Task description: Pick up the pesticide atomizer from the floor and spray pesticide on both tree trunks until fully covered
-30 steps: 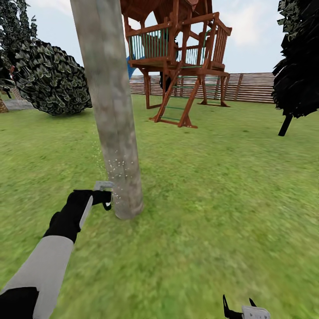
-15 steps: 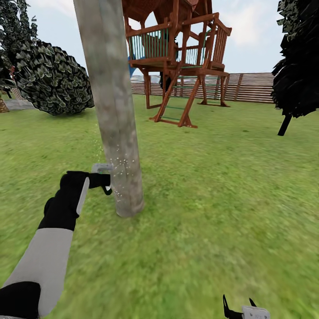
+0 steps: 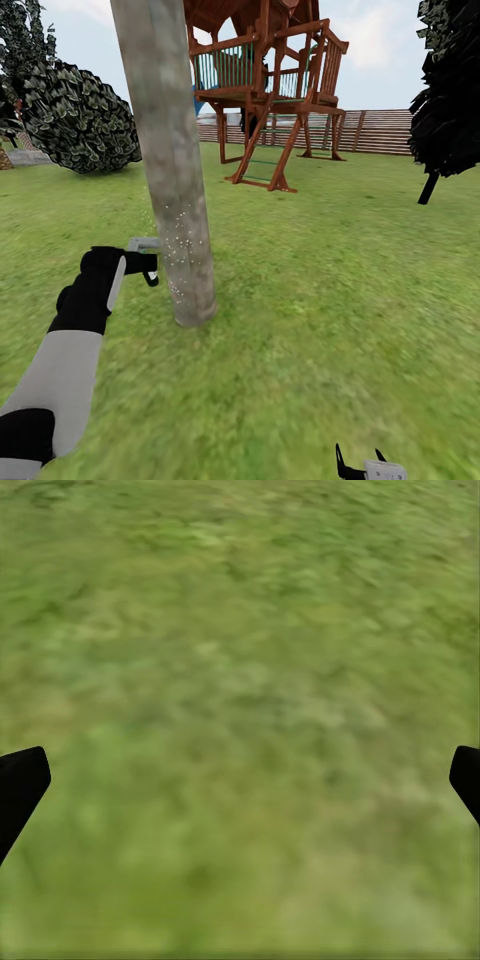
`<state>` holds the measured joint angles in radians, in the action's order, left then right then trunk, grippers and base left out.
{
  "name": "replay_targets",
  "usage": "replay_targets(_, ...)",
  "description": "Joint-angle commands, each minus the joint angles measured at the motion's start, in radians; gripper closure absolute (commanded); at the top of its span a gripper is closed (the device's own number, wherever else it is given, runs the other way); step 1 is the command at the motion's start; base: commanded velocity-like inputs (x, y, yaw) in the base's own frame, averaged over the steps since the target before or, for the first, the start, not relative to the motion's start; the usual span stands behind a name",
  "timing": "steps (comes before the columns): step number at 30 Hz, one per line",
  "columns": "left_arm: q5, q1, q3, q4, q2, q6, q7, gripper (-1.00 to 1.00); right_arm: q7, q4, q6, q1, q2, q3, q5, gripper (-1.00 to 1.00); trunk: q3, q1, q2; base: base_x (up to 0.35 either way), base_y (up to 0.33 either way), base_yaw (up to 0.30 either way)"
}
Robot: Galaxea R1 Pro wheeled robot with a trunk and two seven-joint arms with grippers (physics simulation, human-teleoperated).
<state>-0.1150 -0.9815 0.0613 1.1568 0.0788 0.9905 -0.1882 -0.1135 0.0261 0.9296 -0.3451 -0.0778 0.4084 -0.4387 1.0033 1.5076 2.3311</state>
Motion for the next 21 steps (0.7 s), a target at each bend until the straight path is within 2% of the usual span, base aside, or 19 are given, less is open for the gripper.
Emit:
replay_targets(1,0.012,0.0,0.0,-0.012,0.015,0.001,-0.001,1.0,0.0,0.0,0.0,0.0,0.0,0.001,0.0,-1.0,0.0,0.0,0.0,0.0,0.0,0.0)
replay_targets(4,0.013,0.012,0.0,-0.029,0.024,-0.005,-0.002,1.0,0.0,0.0,0.0,0.0,0.0,0.0,0.0,-1.0,0.0,0.0,0.0,0.0,0.0,0.0)
replay_targets(8,0.012,0.018,-0.011,-0.032,0.018,-0.014,-0.002,1.0,0.0,0.0,0.0,0.0,0.0,0.001,0.0,-1.0,0.0,0.0,0.0,0.0,0.0,0.0)
replay_targets(14,0.005,-0.042,-0.001,-0.036,0.029,0.0,0.006,1.0,0.0,0.0,0.0,0.0,0.0,0.001,0.0,-1.0,0.0,0.0,0.0,0.0,0.0,0.0)
replay_targets(18,0.008,-0.025,0.001,-0.039,0.077,-0.011,-0.002,1.0,0.0,0.0,0.0,0.0,0.001,0.001,0.001,-1.0,0.0,0.0,0.0,0.0,0.0,0.0)
replay_targets(21,0.005,0.036,0.002,-0.04,0.098,-0.031,-0.001,1.0,0.0,0.0,0.0,0.0,0.0,0.001,0.002,-1.0,0.0,0.0,0.0,0.0,0.0,0.0)
